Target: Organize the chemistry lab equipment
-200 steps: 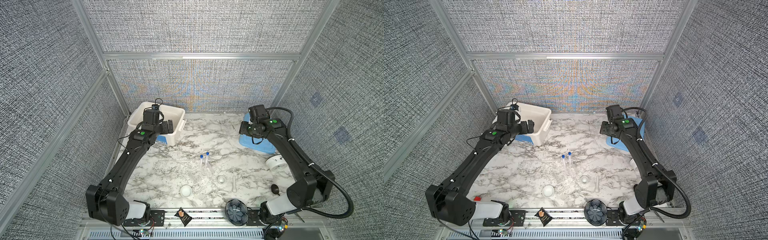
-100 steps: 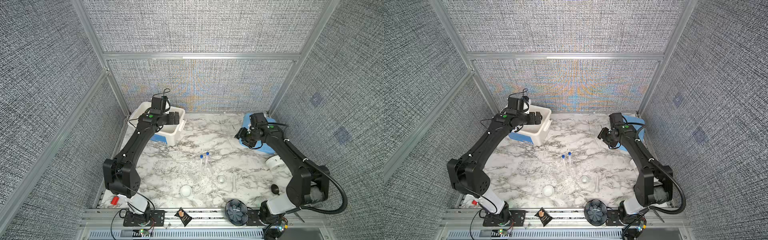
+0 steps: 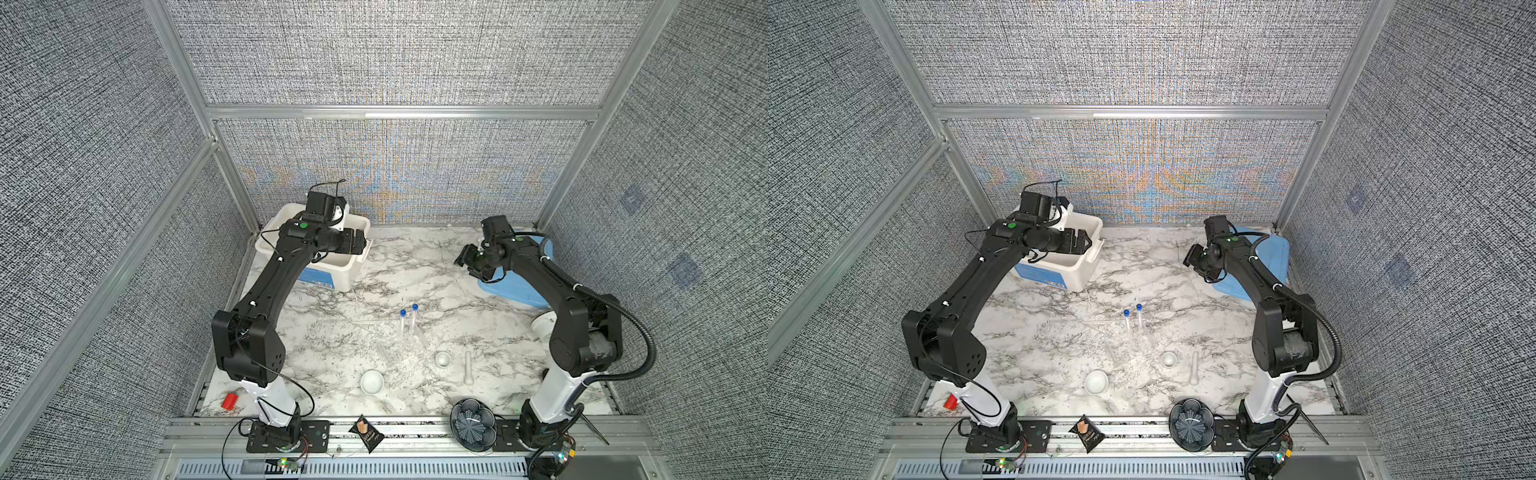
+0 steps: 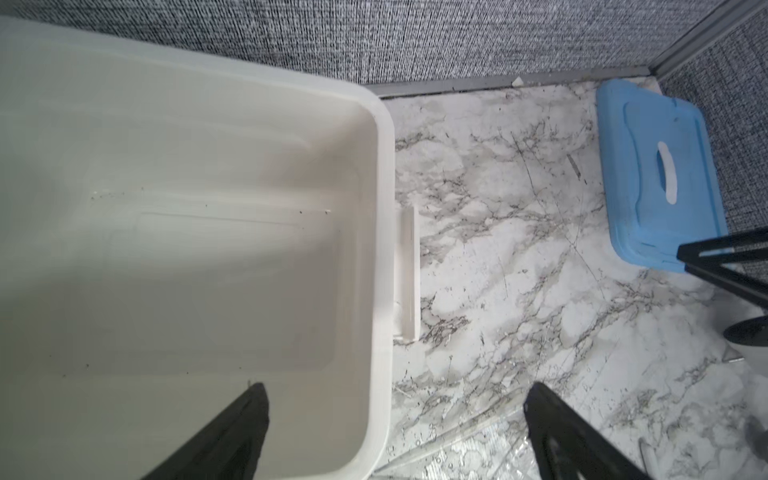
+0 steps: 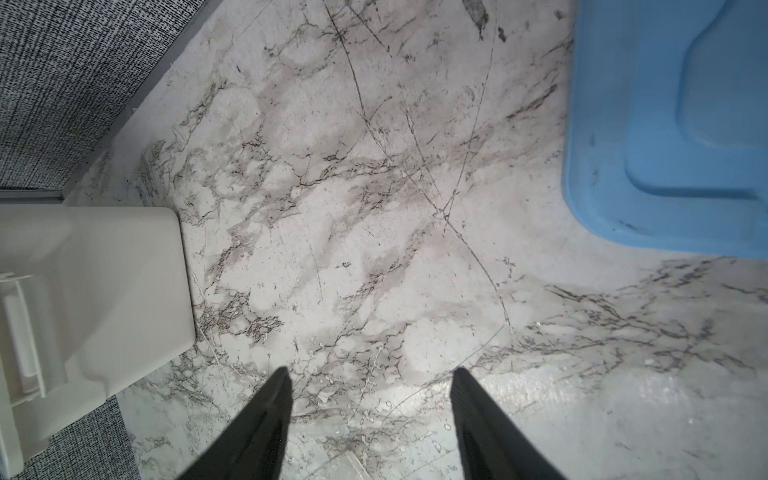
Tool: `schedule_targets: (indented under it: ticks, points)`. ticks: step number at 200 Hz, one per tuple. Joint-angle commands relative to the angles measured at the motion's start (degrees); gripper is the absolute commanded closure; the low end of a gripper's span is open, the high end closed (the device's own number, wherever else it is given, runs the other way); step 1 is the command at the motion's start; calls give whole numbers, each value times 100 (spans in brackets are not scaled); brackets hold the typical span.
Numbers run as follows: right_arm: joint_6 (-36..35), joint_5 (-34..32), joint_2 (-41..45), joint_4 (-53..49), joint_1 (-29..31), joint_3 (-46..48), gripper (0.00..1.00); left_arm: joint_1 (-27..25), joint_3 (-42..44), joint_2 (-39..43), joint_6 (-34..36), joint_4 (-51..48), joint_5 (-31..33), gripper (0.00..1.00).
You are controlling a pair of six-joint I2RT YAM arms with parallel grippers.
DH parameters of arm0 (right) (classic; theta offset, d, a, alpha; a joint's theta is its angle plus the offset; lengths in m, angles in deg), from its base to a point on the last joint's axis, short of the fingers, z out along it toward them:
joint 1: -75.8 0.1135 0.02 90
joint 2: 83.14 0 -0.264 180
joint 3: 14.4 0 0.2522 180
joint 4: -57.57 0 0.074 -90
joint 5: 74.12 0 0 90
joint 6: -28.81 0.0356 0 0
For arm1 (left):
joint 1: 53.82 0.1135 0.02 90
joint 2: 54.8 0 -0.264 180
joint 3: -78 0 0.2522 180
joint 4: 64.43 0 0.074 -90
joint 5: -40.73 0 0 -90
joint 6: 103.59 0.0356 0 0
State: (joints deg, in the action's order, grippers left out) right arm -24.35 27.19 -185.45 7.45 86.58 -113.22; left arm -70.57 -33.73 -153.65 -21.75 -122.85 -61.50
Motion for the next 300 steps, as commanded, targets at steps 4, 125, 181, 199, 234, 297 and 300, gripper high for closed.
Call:
schedule_targets:
  ticks: [4, 125, 181, 199, 234, 297, 300]
  points:
    - [-344, -144, 6, 193, -26, 37, 24, 5, 189, 183, 139, -132, -32, 3]
    - [-883, -1025, -304, -717, -978, -254, 30, 5, 267, 11, 26, -60, -215, 3]
    - [-1351, -1025, -405, -136, -1162, -346, 33, 5, 47, 44, 135, -374, 17, 3]
    - [-1373, -1037, -296, 14, -1167, -342, 33, 5, 34, 97, 57, -369, -22, 3]
    - [-1196, -254, -306, 236, -1111, -290, 34, 5, 20, 65, -7, -337, -231, 3]
    - [-1148, 201, 92, 248, -938, 85, 34, 5, 8, -278, 104, 193, -421, 3]
    - [-1150, 225, 116, 233, -938, 97, 34, 5, -20, -312, 98, 190, -409, 3]
